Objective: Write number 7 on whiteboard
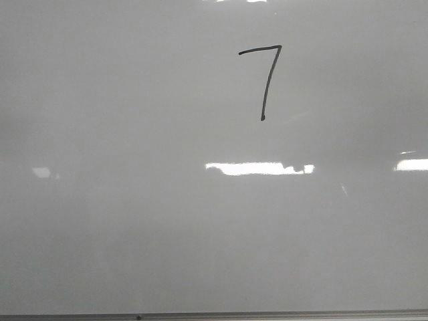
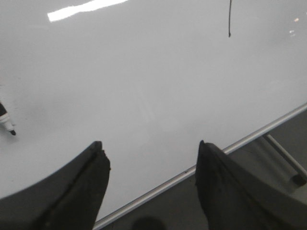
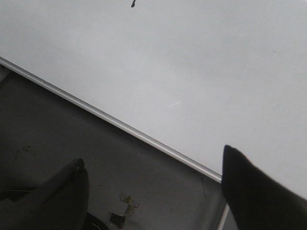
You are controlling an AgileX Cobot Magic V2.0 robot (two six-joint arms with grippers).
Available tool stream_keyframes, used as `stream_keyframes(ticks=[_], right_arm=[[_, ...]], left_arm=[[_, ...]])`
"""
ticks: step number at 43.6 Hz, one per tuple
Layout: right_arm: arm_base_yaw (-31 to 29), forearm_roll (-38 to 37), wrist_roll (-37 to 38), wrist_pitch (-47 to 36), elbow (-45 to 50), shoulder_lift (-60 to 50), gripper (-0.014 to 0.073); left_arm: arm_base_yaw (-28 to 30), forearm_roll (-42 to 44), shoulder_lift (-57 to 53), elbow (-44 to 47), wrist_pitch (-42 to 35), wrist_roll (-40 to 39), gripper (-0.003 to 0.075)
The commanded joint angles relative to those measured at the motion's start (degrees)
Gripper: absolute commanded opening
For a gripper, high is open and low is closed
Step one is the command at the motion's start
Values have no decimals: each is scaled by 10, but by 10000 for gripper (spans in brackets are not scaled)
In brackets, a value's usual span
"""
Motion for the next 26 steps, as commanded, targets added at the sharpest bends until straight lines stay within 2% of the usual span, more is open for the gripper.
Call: stream_keyframes(ticks=[1, 4, 7, 20, 24, 26], right_arm=[[-2, -4, 2, -43, -6, 2, 591], [-2, -4, 1, -43, -4, 2, 585], [-2, -4, 1, -45, -3, 2, 532], [-2, -4, 1, -45, -3, 2, 39], [-2, -4, 1, -45, -3, 2, -64], [-2, -4, 1, -45, -3, 2, -64]], left_arm=[[-16, -5, -1, -6, -43, -1, 405], [-19, -3, -1, -6, -43, -1, 384], [-19, 0, -1, -6, -43, 3, 334], [-19, 0, -1, -6, -43, 24, 53], [-19, 0, -1, -6, -43, 24, -13], [-19, 0, -1, -6, -43, 24, -20]])
